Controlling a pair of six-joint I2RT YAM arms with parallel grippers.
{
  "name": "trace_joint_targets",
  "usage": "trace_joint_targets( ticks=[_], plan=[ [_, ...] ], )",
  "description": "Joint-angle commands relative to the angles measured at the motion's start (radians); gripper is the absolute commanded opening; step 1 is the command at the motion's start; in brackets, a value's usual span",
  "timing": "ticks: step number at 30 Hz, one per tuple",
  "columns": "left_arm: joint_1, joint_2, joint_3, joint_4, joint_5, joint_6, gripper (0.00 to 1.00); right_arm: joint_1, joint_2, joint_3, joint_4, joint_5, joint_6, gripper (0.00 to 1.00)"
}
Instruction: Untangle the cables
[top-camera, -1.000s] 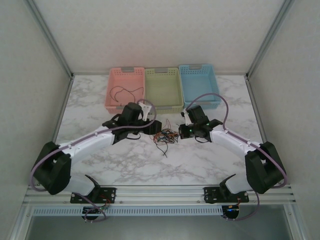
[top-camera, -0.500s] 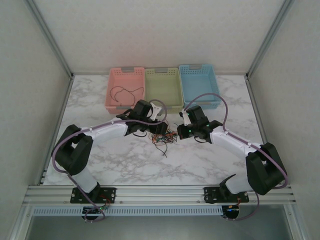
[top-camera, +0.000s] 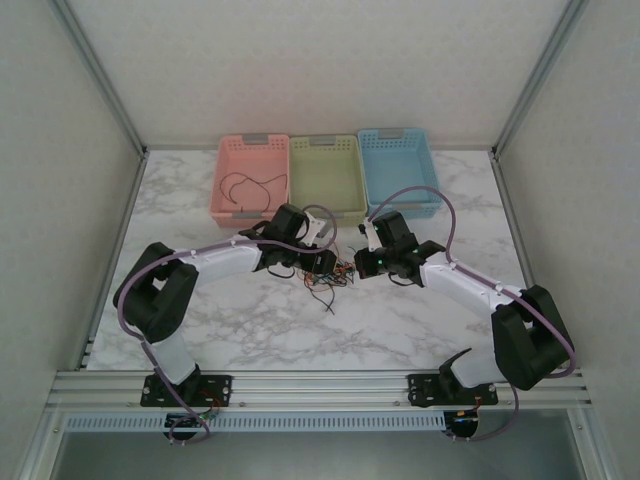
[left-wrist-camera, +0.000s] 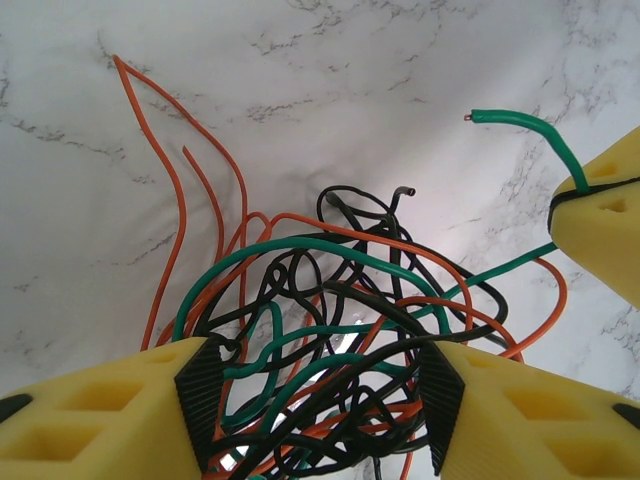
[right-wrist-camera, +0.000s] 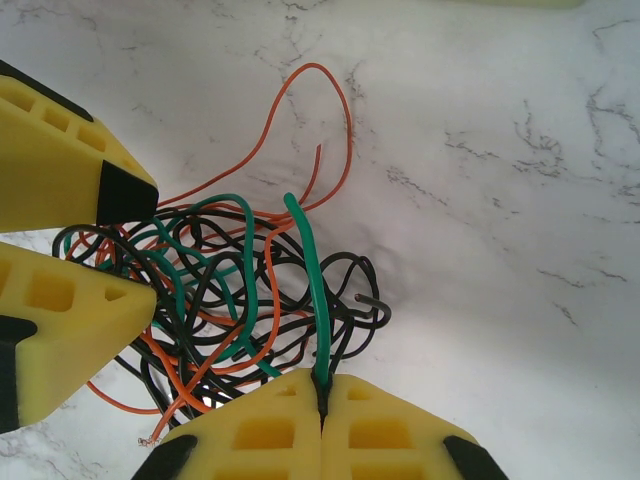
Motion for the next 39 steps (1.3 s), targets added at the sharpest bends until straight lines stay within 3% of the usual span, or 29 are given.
trace_joint_targets(
  ticks=[1,4,15,20,31,39],
  plan=[
    [0.004,-0.001,-0.001,0.007,0.022,0.017,0.54,0.010,-0.014,-0.009,-0.008,0.014,-0.014,0.00],
    [0.005,-0.010,-0.006,0.005,0.020,0.017,0.50,0.011,-0.010,-0.009,-0.007,0.013,-0.014,0.00],
    [0.006,-0.049,-0.021,-0.005,-0.009,0.013,0.13,0.010,-0.016,-0.009,-0.017,0.025,-0.013,0.00],
    [0.006,-0.082,-0.023,-0.012,-0.037,-0.003,0.02,0.010,-0.017,-0.015,-0.019,0.040,-0.012,0.00],
    [0.006,-0.213,-0.084,-0.045,-0.121,-0.057,0.00,0.010,0.005,-0.014,-0.024,0.068,-0.007,0.00],
    [0.017,-0.439,-0.204,-0.053,-0.157,-0.157,0.00,0.009,0.019,-0.012,-0.036,0.121,-0.001,0.00]
  ],
)
